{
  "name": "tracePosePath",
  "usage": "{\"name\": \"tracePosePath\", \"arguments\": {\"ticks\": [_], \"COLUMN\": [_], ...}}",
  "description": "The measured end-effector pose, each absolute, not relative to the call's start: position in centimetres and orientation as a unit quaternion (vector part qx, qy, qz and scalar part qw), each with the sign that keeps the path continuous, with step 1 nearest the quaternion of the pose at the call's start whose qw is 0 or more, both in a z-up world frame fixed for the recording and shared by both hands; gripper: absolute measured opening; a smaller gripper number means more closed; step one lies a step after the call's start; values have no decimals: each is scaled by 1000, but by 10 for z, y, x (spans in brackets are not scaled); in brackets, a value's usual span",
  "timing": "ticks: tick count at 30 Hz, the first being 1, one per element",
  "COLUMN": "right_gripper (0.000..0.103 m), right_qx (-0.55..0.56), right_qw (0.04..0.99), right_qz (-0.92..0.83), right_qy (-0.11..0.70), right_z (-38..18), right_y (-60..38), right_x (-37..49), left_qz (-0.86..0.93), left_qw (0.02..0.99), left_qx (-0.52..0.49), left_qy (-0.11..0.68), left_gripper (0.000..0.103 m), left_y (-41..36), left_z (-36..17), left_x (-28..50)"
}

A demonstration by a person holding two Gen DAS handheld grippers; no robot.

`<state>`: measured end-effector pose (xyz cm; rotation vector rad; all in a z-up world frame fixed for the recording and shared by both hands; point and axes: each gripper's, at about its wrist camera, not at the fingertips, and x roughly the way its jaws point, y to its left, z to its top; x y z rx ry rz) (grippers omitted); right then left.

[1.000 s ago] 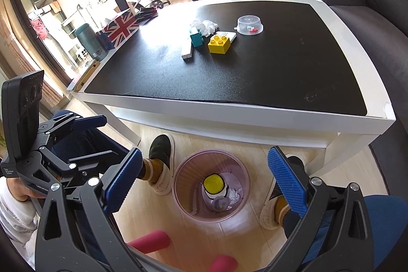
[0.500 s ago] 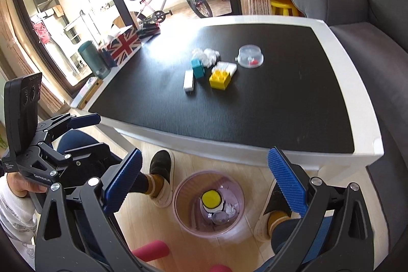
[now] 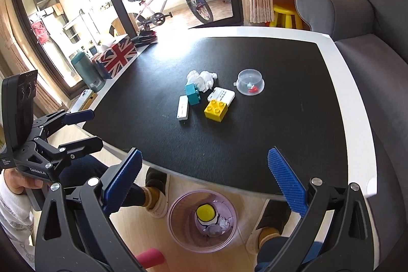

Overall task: Collect trash
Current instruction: 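Raise both grippers from the bin back over the table, then lower the open right gripper around the yellow Lego brick and close it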

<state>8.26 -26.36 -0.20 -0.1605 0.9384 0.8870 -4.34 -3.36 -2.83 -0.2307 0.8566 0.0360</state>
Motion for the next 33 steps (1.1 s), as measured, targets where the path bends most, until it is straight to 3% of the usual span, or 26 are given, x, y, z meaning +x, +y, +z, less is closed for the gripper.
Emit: {"name": "tracePosePath", "arguments": {"ticks": [33], "right_gripper": [97], "right_qx": [-163], "right_qw": [745], "right_qz": [400], "right_qy": [508], "right_z": [-86], "right_y": [-150], "right_x": [166], "left_qz": [13], "left_qw": [884], "left_qx": [-116], "left_qy": [454], "left_gripper": [95], "left_y": [5], "left_z": [-58], "left_x": [20]}}
